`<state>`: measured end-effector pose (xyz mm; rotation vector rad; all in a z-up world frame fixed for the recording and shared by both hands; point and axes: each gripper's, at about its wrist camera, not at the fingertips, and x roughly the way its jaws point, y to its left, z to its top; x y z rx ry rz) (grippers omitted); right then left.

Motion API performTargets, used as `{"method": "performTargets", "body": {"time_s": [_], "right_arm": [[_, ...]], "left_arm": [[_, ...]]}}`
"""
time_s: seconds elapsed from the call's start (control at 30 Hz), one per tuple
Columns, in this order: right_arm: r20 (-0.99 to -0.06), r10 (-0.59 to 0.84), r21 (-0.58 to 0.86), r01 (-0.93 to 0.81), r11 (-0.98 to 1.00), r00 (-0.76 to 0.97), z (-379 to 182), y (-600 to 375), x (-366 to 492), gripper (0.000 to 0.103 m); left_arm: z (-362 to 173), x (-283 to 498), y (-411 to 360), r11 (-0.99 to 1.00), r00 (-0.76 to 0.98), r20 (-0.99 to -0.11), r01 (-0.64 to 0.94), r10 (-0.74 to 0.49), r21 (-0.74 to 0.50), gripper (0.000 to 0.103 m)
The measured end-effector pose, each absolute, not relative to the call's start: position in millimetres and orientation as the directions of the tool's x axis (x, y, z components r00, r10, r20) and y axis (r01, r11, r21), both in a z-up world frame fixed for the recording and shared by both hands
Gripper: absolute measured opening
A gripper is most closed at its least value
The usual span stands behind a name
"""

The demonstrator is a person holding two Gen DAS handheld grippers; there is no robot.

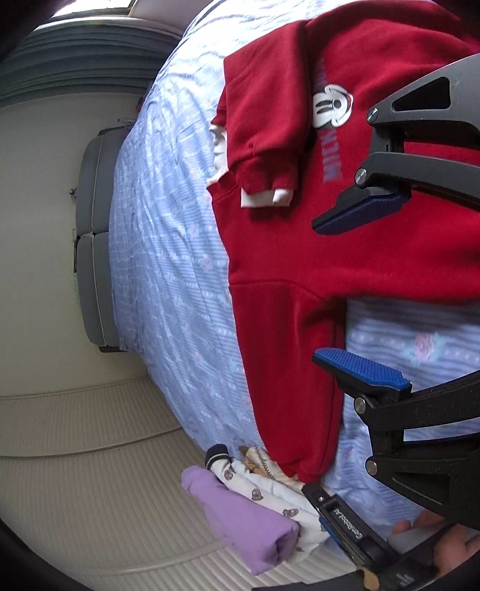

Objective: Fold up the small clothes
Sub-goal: 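Grasp the other sleeve cuff with the left gripper and lift it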

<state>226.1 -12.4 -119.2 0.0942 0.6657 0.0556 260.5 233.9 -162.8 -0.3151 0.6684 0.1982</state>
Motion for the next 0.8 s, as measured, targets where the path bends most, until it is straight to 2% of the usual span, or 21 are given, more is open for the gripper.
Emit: {"method": "performTargets", "body": {"time_s": [0.13, 0.5, 0.57, 0.67, 0.8], "right_arm": [[-0.610, 0.089, 0.092, -0.042, 0.995, 0.787, -121, 3, 230, 0.065], [-0.623, 0.059, 0.105, 0.009, 0.994, 0.780, -125, -11, 248, 0.065], [-0.627, 0.056, 0.108, 0.016, 0.994, 0.777, -126, -14, 249, 0.065], [-0.632, 0.054, 0.114, 0.024, 0.993, 0.773, -126, -20, 249, 0.065], [-0.626, 0.052, 0.120, 0.030, 0.992, 0.778, -118, -29, 245, 0.065]], "left_arm": [[-184, 275, 251, 0.899, 0.759, -0.651, -0.306, 0.030, -0.315, 0.048], [-207, 298, 264, 0.814, 0.771, -0.636, -0.347, -0.035, -0.465, 0.049], [-211, 300, 266, 0.793, 0.776, -0.629, -0.357, -0.043, -0.494, 0.046], [-211, 302, 264, 0.779, 0.786, -0.615, -0.347, -0.062, -0.522, 0.029], [-190, 294, 247, 0.833, 0.806, -0.591, -0.337, 0.014, -0.439, 0.018]]}}
